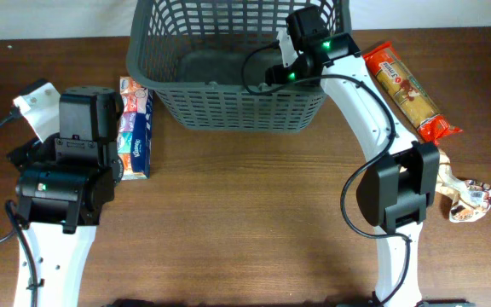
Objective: Pack container
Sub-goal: 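Carry the jar over the basket and release it inside, then move the right gripper back toward the clear rice bag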
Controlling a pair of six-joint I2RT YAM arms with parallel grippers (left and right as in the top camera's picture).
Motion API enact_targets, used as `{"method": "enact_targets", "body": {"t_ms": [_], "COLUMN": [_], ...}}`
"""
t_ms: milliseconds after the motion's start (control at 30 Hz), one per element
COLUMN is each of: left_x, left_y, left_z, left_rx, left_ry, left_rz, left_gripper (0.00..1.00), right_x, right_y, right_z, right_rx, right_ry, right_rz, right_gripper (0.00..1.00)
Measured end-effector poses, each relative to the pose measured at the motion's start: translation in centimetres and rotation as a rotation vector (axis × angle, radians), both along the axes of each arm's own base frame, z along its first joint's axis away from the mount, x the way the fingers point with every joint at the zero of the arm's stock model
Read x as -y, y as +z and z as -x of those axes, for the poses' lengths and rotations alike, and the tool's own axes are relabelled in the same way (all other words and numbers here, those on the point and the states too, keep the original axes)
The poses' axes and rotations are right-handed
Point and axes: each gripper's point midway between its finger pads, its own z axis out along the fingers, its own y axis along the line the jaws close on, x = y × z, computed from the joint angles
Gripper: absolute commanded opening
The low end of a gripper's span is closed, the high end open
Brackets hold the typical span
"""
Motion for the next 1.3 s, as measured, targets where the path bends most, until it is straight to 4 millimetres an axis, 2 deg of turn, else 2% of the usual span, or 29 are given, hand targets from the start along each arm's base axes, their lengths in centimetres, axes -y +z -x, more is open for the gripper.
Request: {"method": "enact_targets", "body": {"t_ms": [167,233,467,700,933,1100,1233,1300], "left_x": [0.0,0.0,0.0,0.0,0.0,0.0,0.0,0.0], "left_y": [0.0,0.0,0.0,0.0,0.0,0.0,0.0,0.0], "left_z": [0.0,0.0,0.0,0.0,0.0,0.0,0.0,0.0], "left_rx": [0.000,0.000,0.000,0.000,0.000,0.000,0.000,0.000], "left_ry": [0.000,0.000,0.000,0.000,0.000,0.000,0.000,0.000], "left_rz": [0.000,0.000,0.000,0.000,0.000,0.000,0.000,0.000], "left_gripper": [0.99,1.00,1.00,1.00,1.00,1.00,1.00,1.00], "right_x": [-0.1,-0.1,-0.3,-0.7,-0.8,0.8,4.7,7.8], "right_y": [0.2,0.2,1.0,5.0,12.0,19.2,25.2,27.4], "right_z": [-0.3,-0.4,-0.8,-2.2,-3.3,-3.6,-3.1,-2.6], "right_rx": [0.015,0.017,0.044,0.135,0.281,0.430,0.561,0.603], "right_ry": [-0.001,0.002,0.006,0.006,0.000,-0.030,-0.096,-0.159], "right_rz": [-0.005,-0.004,-0.011,-0.041,-0.083,-0.124,-0.145,-0.138], "right_gripper": [0.95,0.99,0.99,0.99,0.99,0.99,0.99,0.99]}}
